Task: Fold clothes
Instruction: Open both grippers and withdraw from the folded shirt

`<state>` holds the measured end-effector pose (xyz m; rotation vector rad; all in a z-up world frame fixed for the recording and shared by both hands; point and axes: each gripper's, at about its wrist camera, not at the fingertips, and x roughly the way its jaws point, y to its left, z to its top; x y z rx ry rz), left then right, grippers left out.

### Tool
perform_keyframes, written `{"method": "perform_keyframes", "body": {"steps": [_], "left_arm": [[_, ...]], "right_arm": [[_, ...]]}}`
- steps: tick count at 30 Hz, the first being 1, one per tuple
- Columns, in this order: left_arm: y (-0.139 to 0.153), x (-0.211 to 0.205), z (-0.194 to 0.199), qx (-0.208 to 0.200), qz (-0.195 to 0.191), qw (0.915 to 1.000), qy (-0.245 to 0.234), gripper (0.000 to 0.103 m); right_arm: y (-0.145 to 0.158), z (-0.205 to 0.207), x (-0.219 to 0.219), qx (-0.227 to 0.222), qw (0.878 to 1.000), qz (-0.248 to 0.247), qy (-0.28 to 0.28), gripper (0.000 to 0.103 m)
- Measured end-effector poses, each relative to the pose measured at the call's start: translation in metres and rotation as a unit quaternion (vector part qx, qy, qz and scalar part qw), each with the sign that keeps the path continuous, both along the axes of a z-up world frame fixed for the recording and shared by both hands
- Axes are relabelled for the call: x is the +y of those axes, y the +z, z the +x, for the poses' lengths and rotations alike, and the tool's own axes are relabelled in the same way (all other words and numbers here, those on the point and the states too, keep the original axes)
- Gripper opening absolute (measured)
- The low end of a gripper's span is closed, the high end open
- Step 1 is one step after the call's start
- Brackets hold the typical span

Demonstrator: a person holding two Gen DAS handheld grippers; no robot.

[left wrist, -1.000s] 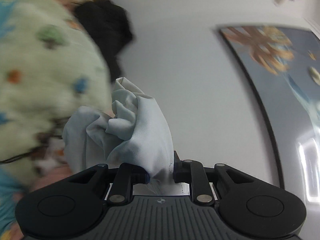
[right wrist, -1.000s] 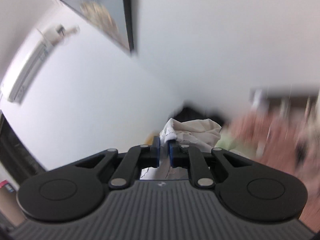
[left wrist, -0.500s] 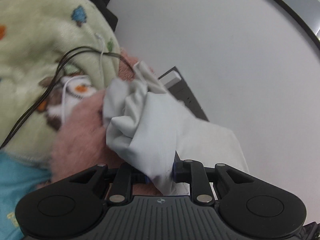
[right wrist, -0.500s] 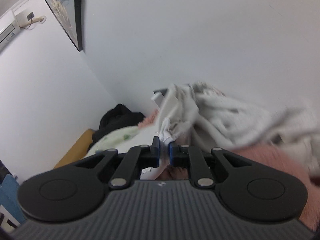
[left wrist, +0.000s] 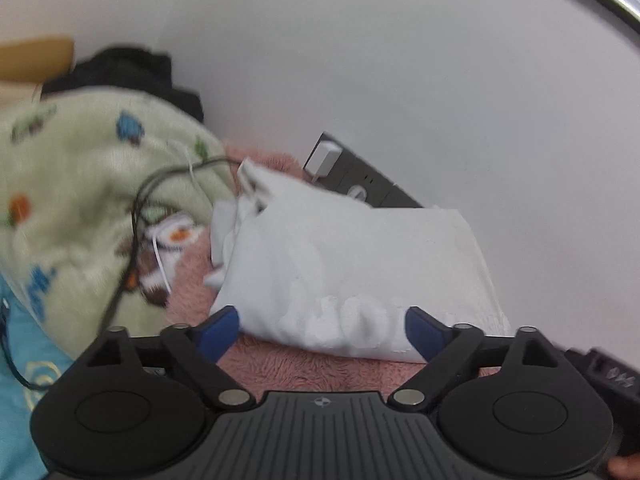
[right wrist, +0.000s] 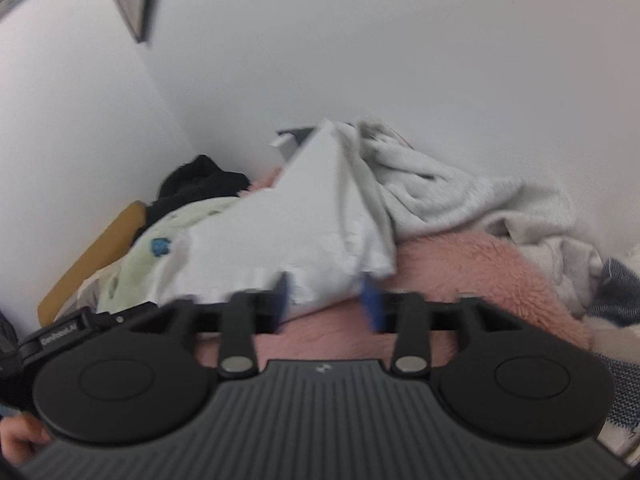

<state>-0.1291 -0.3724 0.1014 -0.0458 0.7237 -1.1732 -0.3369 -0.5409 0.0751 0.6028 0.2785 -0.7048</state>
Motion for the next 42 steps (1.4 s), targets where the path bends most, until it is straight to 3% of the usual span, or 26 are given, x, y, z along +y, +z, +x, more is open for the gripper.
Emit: {"method": "perform_keyframes", "body": {"steps": [4,10,16,24,34,42], "left_arm": [[0.032,0.036,-0.029,-0.057,-0.025,0.9980,0.009,0.103],[0.066,0.085,-0.071,-0.131,-0.037,0.9896,0.047,0.103],[0.085,0.129,-0.104,-0.161,-0.056,0.9832,0.065,0.103],[0.083,0.167,-0.140,-0.187,-0.061,0.9783,0.064,0.103],[0.062,0.181,-0.149,-0.220,-0.060,0.9709,0.073,0.103],[0.054,0.180,-0.140,-0.202,-0.059,0.9725,0.099,0.103]], "right_arm": [[0.027,0.000,0.030,-0.009,0.997,-0.065,0.034,0.086],[0.054,-0.007,0.071,-0.013,0.992,-0.120,0.043,0.086],[0.062,-0.023,0.105,-0.020,0.987,-0.150,0.047,0.086],[0.053,-0.041,0.141,-0.024,0.985,-0.166,0.042,0.086],[0.037,-0.045,0.154,-0.019,0.983,-0.178,0.024,0.086],[0.035,-0.032,0.157,-0.003,0.980,-0.198,0.036,0.086]]}}
